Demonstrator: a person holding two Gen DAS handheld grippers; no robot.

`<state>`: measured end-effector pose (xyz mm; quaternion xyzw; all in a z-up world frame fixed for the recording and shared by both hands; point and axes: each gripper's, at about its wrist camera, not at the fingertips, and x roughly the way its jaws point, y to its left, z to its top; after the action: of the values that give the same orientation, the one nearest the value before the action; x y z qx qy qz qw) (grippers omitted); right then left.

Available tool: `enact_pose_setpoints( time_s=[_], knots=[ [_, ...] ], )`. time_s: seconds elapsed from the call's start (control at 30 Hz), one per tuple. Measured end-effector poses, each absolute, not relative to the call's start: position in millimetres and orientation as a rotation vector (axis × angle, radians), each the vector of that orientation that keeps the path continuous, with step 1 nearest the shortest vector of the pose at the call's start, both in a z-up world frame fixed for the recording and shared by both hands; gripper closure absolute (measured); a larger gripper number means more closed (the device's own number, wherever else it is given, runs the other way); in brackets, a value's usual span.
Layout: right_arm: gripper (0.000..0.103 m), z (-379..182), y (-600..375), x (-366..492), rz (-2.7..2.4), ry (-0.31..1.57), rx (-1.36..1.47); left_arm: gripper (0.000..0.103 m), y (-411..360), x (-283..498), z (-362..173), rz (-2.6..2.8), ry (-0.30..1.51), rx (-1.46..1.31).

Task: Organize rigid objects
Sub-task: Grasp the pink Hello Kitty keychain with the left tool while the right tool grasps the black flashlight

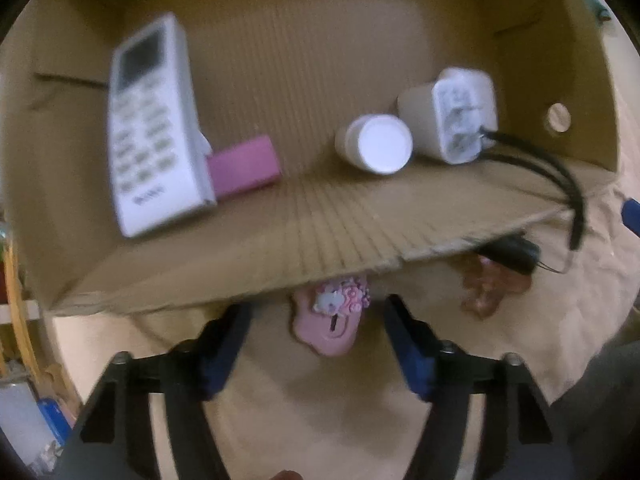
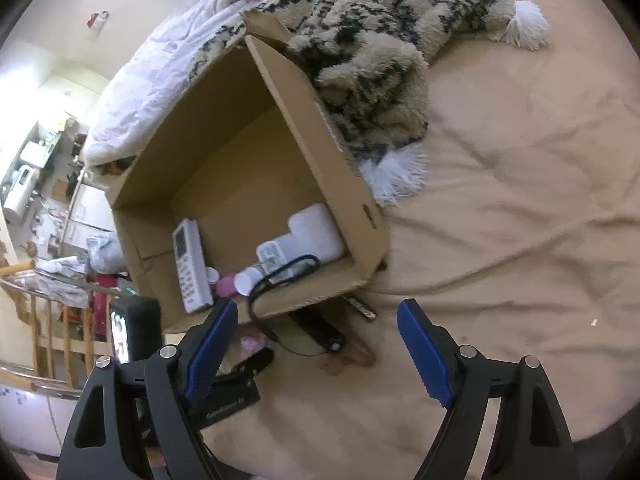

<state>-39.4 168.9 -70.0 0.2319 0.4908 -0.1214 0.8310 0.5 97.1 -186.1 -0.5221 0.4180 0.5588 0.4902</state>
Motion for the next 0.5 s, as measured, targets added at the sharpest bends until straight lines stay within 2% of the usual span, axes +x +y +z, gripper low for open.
enact_pose_setpoints(
  time_s=[0.07, 0.1, 0.27, 0.3, 0.37, 0.5],
  knots=[
    [0.015, -73, 167, -41, -0.279, 1.048, 0.492, 0.055, 98, -1, -189, 1.371, 1.013, -1.259],
    [0.015, -75, 166, -42, -0.289, 1.057, 0.485, 0.067, 98, -1, -188, 1.370, 1.005, -1.245],
    [0.016, -88, 158, -43, -0.327, 1.097, 0.497, 0.067, 95, -6, -177, 1.381, 0.986, -1.251],
    [0.022, -91, 159, -42, -0.328, 1.105, 0.492, 0.067, 92, -8, -172, 1.387, 0.983, -1.254],
    [0.025, -96, 166, -37, -0.323, 1.129, 0.464, 0.067, 85, -9, -158, 1.385, 0.963, -1.243],
    [0.025, -115, 192, -23, -0.331, 1.188, 0.394, 0.066, 58, -20, -119, 1.439, 0.936, -1.149]
  ],
)
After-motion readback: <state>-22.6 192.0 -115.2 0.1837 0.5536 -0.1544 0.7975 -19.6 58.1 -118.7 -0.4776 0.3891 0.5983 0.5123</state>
